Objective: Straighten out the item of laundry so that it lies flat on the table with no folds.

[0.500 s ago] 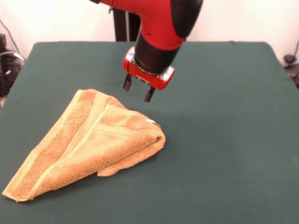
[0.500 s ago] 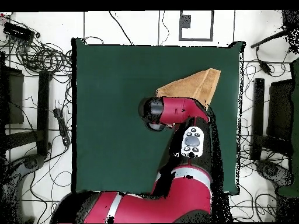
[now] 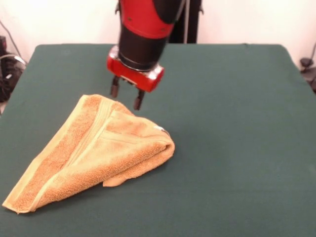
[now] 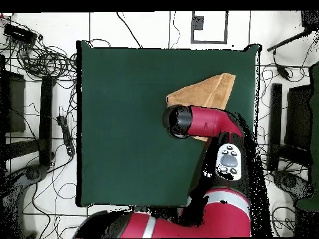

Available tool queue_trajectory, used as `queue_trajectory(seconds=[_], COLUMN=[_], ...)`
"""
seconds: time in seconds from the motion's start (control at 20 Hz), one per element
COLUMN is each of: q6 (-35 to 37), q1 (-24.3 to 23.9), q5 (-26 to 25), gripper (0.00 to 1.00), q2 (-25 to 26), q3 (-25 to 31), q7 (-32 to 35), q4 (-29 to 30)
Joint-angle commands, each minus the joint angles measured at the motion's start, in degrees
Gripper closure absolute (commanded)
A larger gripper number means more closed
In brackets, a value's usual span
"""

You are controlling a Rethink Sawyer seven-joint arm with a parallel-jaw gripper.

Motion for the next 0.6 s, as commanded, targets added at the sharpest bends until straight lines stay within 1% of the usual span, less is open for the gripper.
queue_trajectory(seconds=[0.05,0.2,0.3,0.5,0.6], q6=[-4.4,-5.6,-4.5,-5.4,-5.8], q1=[0.1,0.7,1.4,1.2,1.6], q5=[-1.8,-1.9,-1.9,-1.6,-1.3], gripper=[0.0,0.0,0.0,0.0,0.0], q2=[1.0,2.2,2.6,3.1,3.6], q3=[4.3,2.8,1.6,1.6,1.1], q7=[2.4,4.6,5.5,5.7,6.9], q4=[3.8,1.8,0.7,0.5,0.3])
